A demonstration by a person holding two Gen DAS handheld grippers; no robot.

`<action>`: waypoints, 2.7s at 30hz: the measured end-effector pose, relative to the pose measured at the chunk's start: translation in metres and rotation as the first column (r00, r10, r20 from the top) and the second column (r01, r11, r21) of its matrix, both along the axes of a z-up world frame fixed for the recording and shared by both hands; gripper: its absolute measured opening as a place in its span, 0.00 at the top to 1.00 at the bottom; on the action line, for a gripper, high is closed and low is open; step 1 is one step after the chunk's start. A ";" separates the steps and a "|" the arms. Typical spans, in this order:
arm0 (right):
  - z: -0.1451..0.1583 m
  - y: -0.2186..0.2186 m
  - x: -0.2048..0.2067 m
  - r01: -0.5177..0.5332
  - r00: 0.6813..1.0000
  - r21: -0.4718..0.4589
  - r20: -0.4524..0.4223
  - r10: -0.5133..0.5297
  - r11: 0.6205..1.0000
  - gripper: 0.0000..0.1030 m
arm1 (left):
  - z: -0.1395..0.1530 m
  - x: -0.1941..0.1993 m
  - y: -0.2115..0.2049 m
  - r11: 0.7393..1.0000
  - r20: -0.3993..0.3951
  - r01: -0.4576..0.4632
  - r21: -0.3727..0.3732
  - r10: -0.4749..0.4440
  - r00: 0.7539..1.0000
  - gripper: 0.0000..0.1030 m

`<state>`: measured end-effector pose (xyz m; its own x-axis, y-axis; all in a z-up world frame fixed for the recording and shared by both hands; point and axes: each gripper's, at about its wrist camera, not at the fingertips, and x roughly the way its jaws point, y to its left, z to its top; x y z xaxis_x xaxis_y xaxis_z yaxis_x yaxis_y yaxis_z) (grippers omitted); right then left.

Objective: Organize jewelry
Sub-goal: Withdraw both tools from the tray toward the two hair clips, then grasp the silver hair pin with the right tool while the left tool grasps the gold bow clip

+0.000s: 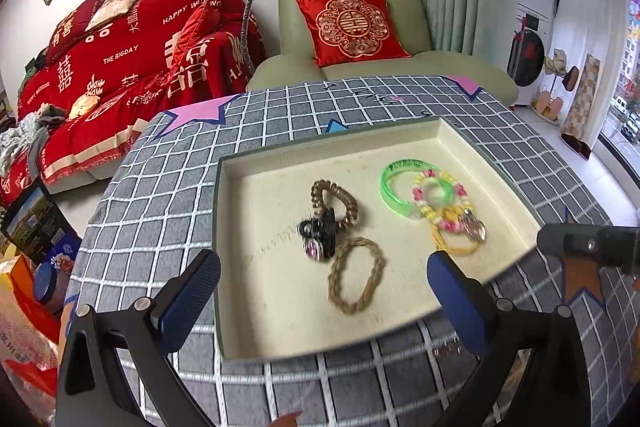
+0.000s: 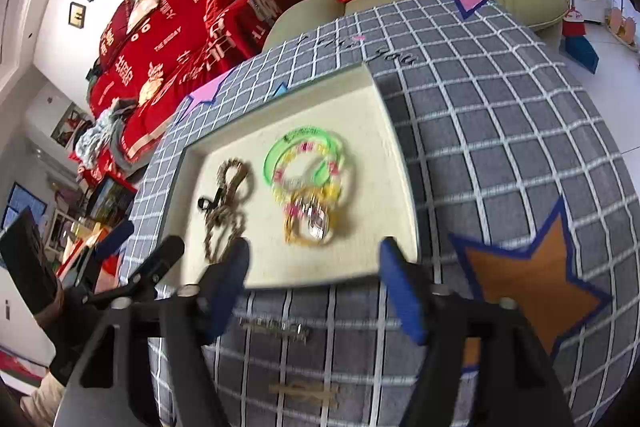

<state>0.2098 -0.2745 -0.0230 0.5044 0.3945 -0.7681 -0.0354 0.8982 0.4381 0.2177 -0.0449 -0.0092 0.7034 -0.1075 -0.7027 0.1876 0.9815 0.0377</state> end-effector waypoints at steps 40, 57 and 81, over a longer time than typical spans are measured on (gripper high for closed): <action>-0.046 0.110 -0.029 -0.398 0.907 -0.403 -0.037 0.420 0.824 0.79 | -0.028 -0.051 0.051 0.993 -0.097 -0.111 -0.044 0.106 0.990 0.00; -0.040 0.069 -0.042 -0.293 0.955 -0.303 -0.041 0.295 0.907 0.91 | -0.043 -0.075 -0.003 0.998 -0.147 0.054 -0.016 -0.056 0.988 0.00; -0.041 0.088 -0.029 -0.298 0.954 -0.314 -0.065 0.293 0.901 0.53 | -0.044 -0.081 0.014 1.000 -0.151 0.029 0.000 -0.029 0.988 0.00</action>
<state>0.1810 -0.1860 -0.0639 0.3888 0.2584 -0.8843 -0.3161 0.9390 0.1354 0.1366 -0.0310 -0.0527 0.5857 -0.1248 -0.8009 0.2197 0.9755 0.0087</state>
